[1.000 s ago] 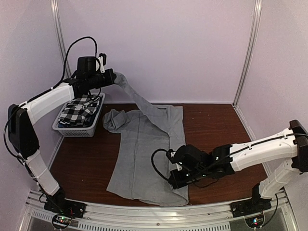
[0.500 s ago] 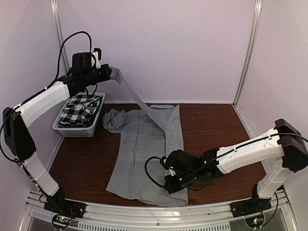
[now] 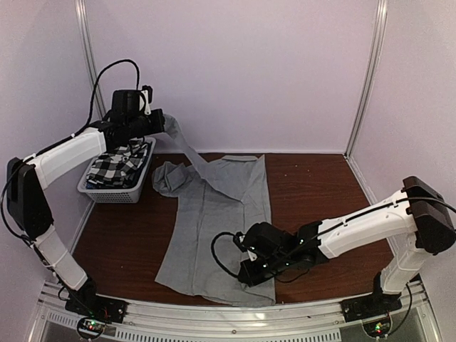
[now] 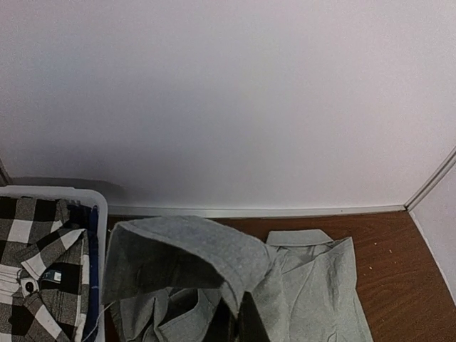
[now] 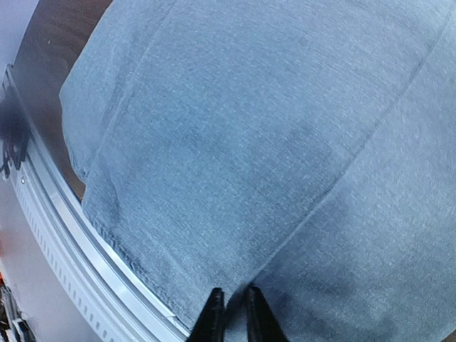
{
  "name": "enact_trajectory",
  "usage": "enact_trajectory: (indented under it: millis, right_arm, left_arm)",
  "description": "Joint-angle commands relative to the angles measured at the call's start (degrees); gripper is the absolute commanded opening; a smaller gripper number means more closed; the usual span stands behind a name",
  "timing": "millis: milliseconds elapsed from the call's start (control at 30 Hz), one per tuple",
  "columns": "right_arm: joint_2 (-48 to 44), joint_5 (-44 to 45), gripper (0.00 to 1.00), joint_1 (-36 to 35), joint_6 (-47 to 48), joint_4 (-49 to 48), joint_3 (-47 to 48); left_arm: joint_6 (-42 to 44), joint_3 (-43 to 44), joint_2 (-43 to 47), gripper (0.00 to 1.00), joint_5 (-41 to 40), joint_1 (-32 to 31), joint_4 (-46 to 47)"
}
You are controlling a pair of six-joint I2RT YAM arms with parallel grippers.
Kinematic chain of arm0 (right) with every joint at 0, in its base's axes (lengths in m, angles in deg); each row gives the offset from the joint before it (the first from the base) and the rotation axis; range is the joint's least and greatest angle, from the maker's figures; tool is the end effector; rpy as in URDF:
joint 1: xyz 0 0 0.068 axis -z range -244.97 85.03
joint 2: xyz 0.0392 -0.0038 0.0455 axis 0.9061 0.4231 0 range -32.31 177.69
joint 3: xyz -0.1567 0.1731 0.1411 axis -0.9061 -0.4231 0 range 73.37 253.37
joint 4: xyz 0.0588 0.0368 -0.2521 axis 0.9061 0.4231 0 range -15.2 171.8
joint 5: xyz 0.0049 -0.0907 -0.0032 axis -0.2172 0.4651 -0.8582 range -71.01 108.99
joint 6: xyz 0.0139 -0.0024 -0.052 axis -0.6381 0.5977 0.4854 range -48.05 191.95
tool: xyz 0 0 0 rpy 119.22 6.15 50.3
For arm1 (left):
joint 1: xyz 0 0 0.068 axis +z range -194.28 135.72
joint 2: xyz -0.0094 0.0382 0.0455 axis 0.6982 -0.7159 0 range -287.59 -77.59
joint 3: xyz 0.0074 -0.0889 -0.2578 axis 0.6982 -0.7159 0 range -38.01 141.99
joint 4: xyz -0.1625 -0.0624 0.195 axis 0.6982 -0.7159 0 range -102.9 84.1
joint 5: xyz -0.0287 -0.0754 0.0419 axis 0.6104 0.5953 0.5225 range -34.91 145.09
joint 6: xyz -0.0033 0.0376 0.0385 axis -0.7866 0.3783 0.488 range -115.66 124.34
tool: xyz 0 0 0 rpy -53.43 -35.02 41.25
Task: Fold and stack the long sleeve shirts
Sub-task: Fold the flattened shirt at the center of the board.
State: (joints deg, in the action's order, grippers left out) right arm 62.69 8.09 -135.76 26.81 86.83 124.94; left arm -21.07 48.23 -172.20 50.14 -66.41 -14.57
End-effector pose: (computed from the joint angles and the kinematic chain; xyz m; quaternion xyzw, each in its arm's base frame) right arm 0.1001 0.3081 0.1620 -0.2385 0.9206 0.2986 0.0799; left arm 0.3688 -0.1467 0.3682 -0.0487 0.8023 -0.2076 0.5576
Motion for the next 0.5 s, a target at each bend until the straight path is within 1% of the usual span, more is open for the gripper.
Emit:
enact_trajectory:
  millis: [0, 67, 100, 167, 300, 333, 467]
  right_arm:
    - [-2.2, -0.2, 0.28, 1.3, 1.7, -0.7, -0.5]
    - [-4.8, 0.0, 0.41, 3.3, 2.7, -0.7, -1.0]
    - [-6.2, 0.0, 0.45, 4.8, 3.2, -0.9, -1.6]
    - [-9.1, -0.5, 0.49, 8.8, 4.2, -1.8, -2.4]
    - [-12.2, -2.8, 0.5, 18.3, 6.2, -6.9, -2.0]
    - [-12.1, -3.6, 0.5, 21.7, 6.6, -8.3, -1.4]
    - [-7.8, -8.4, 0.44, 31.0, 8.3, -11.9, 3.1]
  left_arm:
    - [0.5, -1.4, 2.2, 0.0, -1.8, 0.6, 1.2]
    - [0.5, -2.0, 2.6, 0.0, -1.8, 0.6, 1.1]
    - [0.5, -2.4, 2.8, 0.0, -1.7, 0.6, 1.0]
    - [0.5, -3.4, 3.5, 0.0, -1.5, 0.6, 1.1]
    - [0.6, -5.3, 4.8, 0.0, -1.2, 0.6, 1.2]
    - [0.6, -5.8, 5.3, 0.0, -1.3, 0.6, 1.3]
    - [0.8, -5.9, 5.5, 0.0, -1.6, 0.6, 0.8]
